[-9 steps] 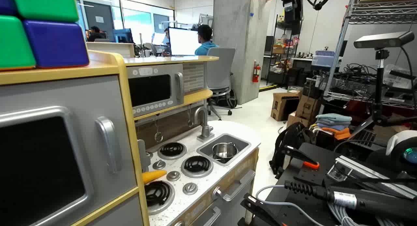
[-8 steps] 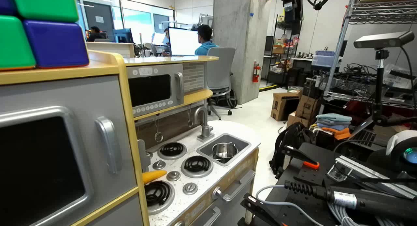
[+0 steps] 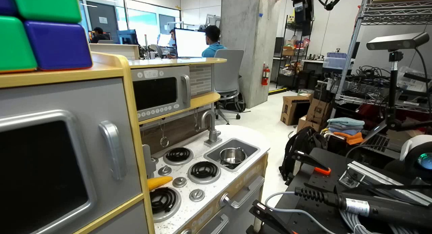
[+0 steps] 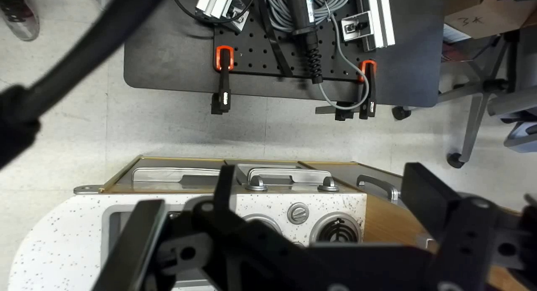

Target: Put the carrot plush in the pot

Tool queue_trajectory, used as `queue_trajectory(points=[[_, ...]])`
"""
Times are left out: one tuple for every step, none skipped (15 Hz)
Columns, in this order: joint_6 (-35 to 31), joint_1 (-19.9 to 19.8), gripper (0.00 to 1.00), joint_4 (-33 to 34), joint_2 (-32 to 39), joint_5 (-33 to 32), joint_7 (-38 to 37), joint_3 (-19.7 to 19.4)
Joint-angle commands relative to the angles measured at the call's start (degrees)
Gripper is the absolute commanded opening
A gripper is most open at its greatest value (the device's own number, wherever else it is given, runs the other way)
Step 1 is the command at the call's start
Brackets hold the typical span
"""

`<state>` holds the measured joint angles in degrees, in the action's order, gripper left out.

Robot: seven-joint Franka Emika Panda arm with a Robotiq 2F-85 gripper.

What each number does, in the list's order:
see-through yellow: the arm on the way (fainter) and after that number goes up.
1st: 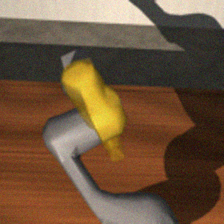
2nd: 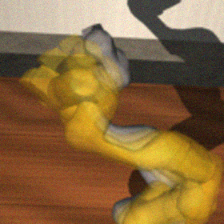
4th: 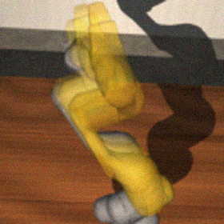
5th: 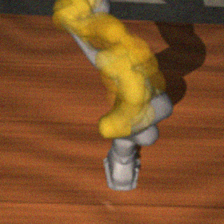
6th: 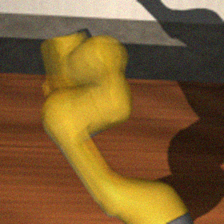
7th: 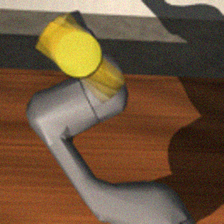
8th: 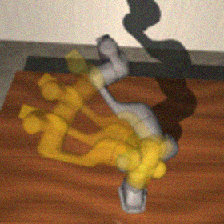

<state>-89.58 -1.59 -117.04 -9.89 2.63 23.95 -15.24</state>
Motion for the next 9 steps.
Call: queue_trajectory(points=[[-1.2, -1.6, 1.0, -0.7, -0.8, 0.2, 6.5, 1.5], [-1.8, -1.6, 1.0, -0.9, -0.6, -1.2, 9.9, 1.6], [-2.4, -1.6, 1.0, -1.2, -0.1, -1.8, 13.0, 1.6], [-4.0, -1.5, 1.0, -2.0, 0.6, -2.1, 16.2, 1.6], [-5.3, -1.4, 1.0, -2.7, 1.5, -1.5, 19.5, 1.5], [-6.7, -1.3, 1.0, -3.6, 2.2, -0.6, 22.7, 1.5], [-8.5, -1.3, 1.0, -4.7, 3.3, 0.3, 26.8, 1.6], [-9.2, -1.3, 1.0, -5.2, 4.1, 0.9, 29.9, 1.7], [-9.8, -1.5, 1.0, -5.6, 5.0, 1.3, 33.2, 1.9]])
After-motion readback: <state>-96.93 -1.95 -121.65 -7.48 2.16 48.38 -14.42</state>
